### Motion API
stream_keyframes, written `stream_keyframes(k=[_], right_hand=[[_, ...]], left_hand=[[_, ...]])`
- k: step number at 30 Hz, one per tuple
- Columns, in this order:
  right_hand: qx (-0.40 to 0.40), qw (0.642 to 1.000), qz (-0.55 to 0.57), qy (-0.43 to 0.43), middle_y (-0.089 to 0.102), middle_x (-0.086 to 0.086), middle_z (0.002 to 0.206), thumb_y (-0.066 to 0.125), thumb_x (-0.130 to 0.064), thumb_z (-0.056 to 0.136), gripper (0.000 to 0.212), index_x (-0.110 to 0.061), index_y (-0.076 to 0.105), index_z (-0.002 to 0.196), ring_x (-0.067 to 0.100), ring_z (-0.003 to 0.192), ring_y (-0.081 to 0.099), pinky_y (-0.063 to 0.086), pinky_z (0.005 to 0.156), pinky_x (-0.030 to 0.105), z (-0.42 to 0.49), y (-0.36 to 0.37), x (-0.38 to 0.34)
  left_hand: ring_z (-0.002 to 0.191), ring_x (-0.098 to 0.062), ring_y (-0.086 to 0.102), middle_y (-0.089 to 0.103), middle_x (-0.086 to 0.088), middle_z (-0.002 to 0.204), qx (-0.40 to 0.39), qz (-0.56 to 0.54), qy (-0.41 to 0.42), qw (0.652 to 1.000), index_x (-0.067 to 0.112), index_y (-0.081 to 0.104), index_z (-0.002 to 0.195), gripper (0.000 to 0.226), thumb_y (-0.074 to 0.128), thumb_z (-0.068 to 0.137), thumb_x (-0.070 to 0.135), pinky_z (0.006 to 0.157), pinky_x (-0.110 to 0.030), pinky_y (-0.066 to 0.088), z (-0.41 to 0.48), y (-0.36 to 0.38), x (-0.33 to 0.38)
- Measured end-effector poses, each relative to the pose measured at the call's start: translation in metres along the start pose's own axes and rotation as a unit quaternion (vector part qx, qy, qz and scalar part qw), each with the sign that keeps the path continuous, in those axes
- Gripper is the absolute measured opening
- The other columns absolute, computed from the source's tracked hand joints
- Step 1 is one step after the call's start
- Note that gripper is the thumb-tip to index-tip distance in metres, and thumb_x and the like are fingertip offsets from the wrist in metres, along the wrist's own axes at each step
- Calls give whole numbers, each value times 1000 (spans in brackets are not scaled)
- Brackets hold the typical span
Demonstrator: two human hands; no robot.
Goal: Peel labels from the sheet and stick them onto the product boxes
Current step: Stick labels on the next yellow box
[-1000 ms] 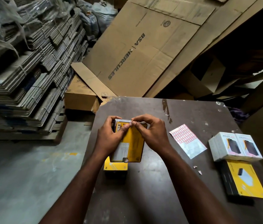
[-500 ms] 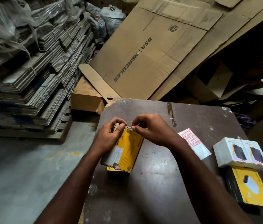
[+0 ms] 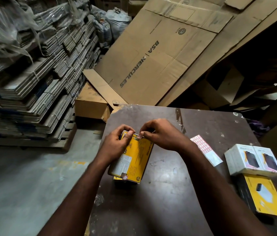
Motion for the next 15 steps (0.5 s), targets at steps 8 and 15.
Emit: stream_keyframes(k=[8,15], right_hand=[[10,1000,-7,-1,74,0,103,61,-24,97,20,-14,75,108,7,87,66,52,71,15,-2,-2,2],[15,1000,-6,-2,74,-2,103,65,-27,95,21,-15,75,108,1,82,63,48,66,7,-5,-5,2]], left_hand=[[80,-18,68,70,4,88,-5,-5,-4,1000,35,63,97,19,53,96,50,73,-49,59,1,2,2],[78,-15,67,69,4,86,0,-12,0,1000,32,63,98,15,53,98,43,71,-43,58,0,3,7]])
Point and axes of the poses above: each hand's wrist, its own z-axis towards the middle knuckle, its own y-axis out of the palm, x = y × z, the point moved 9 cm from there along z, towards the middle knuckle
